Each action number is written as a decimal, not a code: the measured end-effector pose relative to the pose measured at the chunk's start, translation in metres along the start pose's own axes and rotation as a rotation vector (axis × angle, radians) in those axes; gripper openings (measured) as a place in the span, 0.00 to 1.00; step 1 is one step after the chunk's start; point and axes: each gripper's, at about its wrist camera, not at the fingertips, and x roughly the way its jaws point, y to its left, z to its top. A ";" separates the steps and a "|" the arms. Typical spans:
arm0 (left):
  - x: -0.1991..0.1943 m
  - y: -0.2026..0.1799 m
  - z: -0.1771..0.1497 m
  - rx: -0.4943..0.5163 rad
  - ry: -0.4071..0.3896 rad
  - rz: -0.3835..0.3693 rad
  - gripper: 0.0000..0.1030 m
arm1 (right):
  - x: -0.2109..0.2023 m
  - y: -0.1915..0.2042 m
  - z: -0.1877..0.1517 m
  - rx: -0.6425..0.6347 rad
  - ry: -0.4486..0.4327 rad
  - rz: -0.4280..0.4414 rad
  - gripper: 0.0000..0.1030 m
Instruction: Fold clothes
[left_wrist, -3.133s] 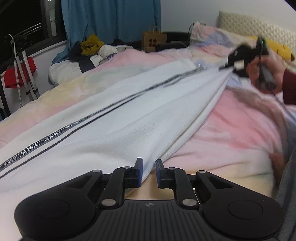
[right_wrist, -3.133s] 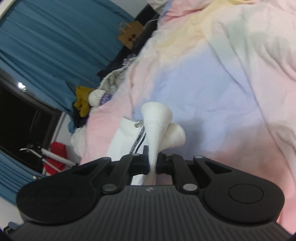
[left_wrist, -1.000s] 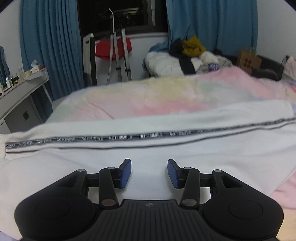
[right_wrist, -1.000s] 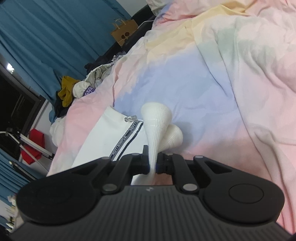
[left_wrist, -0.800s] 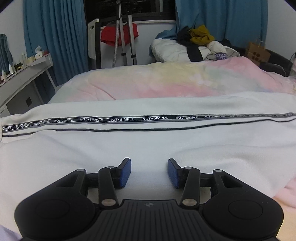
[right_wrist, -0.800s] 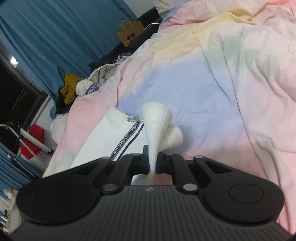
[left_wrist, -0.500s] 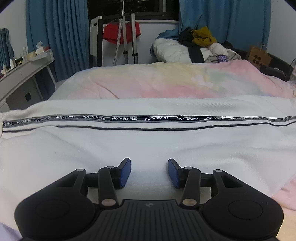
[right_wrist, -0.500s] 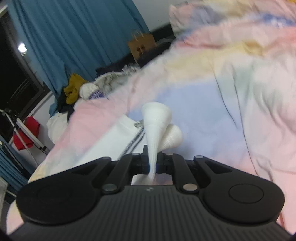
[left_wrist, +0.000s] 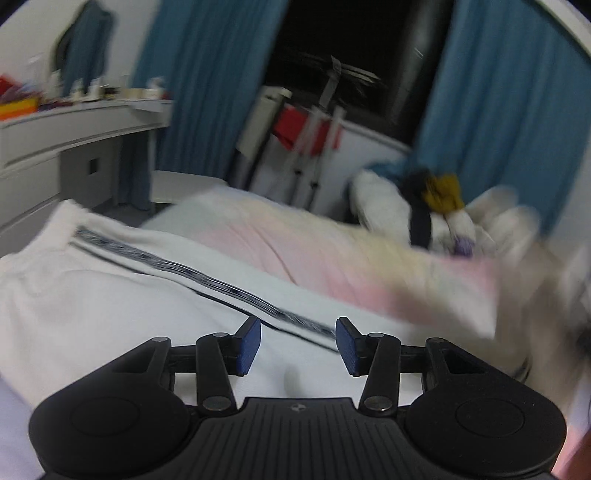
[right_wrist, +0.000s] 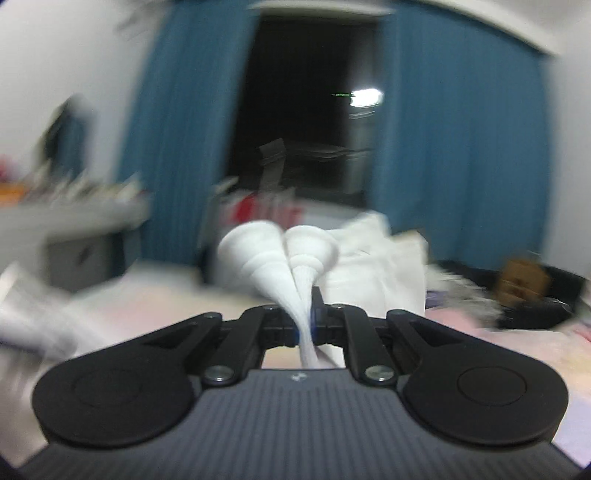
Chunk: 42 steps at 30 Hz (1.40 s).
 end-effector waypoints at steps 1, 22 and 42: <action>-0.004 0.007 0.003 -0.029 -0.006 -0.005 0.47 | 0.004 0.023 -0.016 -0.035 0.046 0.043 0.08; 0.004 0.003 0.014 -0.030 -0.001 -0.020 0.47 | 0.007 0.053 -0.074 0.057 0.171 0.239 0.11; -0.054 -0.032 -0.045 0.175 0.033 -0.085 0.57 | -0.071 -0.067 -0.030 0.254 0.208 0.125 0.63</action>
